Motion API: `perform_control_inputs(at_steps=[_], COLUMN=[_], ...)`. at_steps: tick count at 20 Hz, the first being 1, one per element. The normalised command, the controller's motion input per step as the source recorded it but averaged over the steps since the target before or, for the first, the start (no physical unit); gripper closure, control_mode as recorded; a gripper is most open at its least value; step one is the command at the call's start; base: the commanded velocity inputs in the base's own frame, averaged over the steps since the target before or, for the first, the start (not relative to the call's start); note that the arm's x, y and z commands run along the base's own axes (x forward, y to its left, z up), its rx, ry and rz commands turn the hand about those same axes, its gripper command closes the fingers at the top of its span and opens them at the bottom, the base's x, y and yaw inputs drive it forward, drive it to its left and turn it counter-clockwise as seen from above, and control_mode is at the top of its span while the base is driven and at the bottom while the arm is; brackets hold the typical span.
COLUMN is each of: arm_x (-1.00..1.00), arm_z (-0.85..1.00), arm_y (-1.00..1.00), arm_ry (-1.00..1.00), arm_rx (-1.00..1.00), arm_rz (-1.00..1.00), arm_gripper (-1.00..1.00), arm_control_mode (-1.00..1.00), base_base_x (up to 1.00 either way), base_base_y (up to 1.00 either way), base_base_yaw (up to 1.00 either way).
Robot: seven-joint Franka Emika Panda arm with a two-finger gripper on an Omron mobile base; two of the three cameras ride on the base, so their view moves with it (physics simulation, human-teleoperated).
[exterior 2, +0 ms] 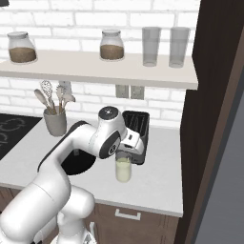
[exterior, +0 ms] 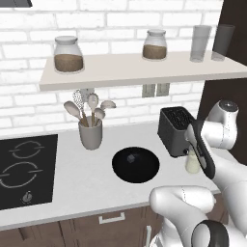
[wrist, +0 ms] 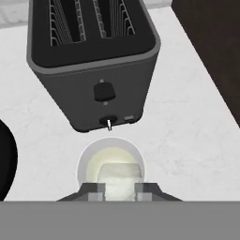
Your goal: Grab a lemon wedge from the fridge and one ice cube from the ice bowl, and put them in the glass of lemonade.
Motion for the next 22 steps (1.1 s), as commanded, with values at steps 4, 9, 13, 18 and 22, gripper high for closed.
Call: perform_control_inputs(at_steps=[4,9,13,18,22], arm_x=[0.00,0.00,0.00,0.01,0.02], arm_z=[-0.04,-0.03,0.00,0.00,0.00], arm_y=[0.00,0.14,0.11,-0.01,0.00], arm_ry=[0.00,0.00,0.00,0.13,0.06], arm_rx=[0.00,0.00,0.00,0.00,0.00], arm_rz=[0.00,0.00,0.00,0.00,0.00], arm_gripper=[1.00,1.00,1.00,1.00,1.00], arm_control_mode=[-1.00,-1.00,-1.00,-1.00,-1.00], base_base_x=[0.00,0.00,0.00,0.00,0.00], base_base_y=[0.00,0.00,0.00,0.00,0.00], base_base_yaw=[0.00,0.00,0.00,0.00,0.00])
